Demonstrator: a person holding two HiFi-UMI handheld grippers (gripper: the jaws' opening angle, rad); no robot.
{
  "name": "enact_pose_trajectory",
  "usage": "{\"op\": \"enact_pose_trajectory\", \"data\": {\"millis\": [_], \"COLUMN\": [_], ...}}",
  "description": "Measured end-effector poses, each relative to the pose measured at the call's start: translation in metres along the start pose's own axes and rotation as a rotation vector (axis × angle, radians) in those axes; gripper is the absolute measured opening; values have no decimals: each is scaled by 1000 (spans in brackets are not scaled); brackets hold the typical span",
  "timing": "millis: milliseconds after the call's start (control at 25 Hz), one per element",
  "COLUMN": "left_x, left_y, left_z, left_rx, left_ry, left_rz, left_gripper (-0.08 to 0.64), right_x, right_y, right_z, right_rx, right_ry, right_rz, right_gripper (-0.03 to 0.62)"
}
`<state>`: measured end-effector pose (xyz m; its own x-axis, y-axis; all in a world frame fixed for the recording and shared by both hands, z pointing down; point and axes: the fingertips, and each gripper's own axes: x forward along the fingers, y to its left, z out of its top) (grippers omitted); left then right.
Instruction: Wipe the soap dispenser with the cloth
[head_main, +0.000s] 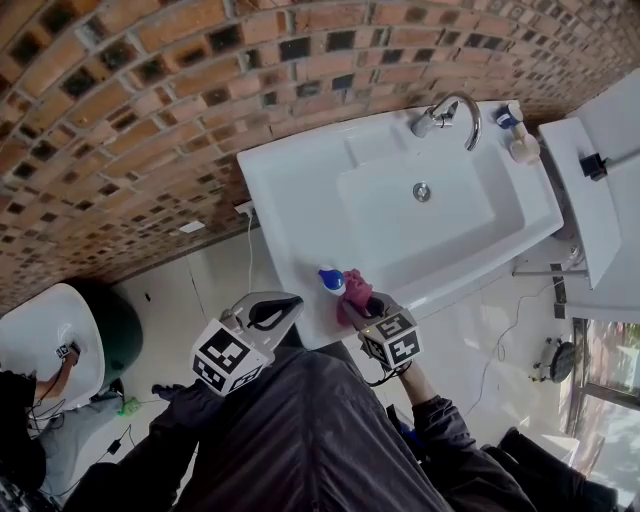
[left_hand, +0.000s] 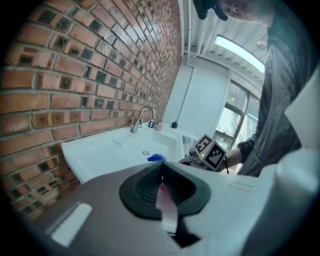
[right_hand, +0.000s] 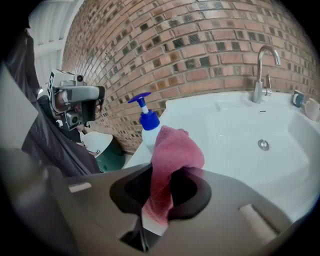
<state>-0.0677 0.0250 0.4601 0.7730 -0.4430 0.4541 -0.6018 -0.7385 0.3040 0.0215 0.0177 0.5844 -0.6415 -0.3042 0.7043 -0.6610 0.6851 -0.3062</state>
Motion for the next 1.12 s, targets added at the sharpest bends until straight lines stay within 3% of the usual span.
{"op": "enact_pose_trajectory", "data": {"millis": [160,440,560,720,840,960,1120], "left_x": [9,53,73,87,88,87,83], "left_y": [15,27,24,32,38,41,42], "left_z": [-21,-56,-62,-60,-57,-60,-60], "left_rx": [-35,-65,-55,-18,-14,-12,-13], "left_ry": [84,222,265,270,274,291,297], "left_rz": [67,45,18,63,71,64,49], "left_gripper": [19,205,225,252,255,253,244], "right_x": [23,56,50,37,30,21,0], "right_y": [-8,-4,0,20,33,26,13], "right_z": [-8,-22,-17,-3,-1,6,46], "right_rx": [-1,-61,-131,-293,-351,-313,-110], "right_ry": [80,247,237,162,152,127,-32], "right_rz": [0,63,46,80,107,88,123], "right_gripper": [71,71,71,71,71,71,71]}}
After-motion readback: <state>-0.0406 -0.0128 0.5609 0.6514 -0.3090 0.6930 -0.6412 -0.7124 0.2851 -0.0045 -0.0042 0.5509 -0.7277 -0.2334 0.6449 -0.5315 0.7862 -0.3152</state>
